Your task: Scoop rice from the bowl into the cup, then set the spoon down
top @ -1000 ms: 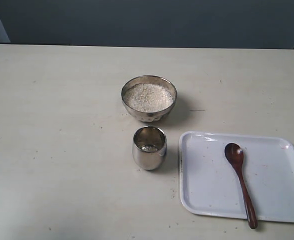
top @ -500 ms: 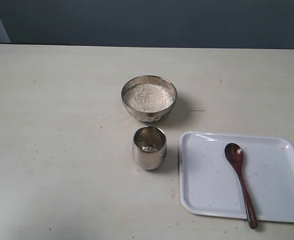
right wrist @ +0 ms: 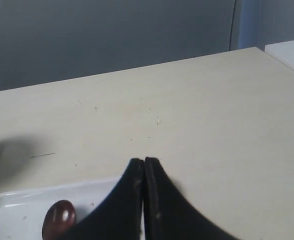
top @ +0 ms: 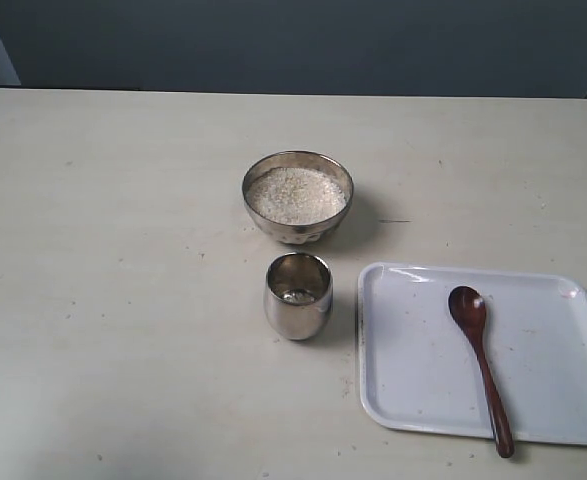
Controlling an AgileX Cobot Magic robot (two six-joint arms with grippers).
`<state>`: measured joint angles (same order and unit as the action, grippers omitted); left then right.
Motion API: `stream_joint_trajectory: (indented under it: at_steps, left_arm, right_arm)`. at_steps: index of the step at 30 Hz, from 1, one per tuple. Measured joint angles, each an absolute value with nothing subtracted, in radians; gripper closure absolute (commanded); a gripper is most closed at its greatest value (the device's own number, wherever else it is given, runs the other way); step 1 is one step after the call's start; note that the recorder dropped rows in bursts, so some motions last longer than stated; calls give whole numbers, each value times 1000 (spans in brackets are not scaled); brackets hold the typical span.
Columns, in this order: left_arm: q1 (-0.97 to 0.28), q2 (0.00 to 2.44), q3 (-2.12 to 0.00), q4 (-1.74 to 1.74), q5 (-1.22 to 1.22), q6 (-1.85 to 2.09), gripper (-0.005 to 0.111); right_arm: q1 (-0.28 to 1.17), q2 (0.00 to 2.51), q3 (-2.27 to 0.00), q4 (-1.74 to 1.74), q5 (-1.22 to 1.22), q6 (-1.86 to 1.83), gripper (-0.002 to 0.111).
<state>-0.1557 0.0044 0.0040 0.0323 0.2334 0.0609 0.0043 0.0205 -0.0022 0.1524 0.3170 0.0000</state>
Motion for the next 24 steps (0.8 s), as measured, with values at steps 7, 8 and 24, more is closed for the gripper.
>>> stream_joint_trajectory:
  at_steps: [7, 8, 24]
  left_arm:
    - [-156, 4, 4, 32, 233, 61, 106]
    - [-156, 4, 4, 32, 233, 61, 106]
    - [-156, 4, 4, 32, 233, 61, 106]
  right_arm:
    - [4, 6, -2, 118, 333, -19, 108]
    - [4, 6, -2, 112, 342, -23, 108]
    - [4, 6, -2, 127, 378, -27, 108]
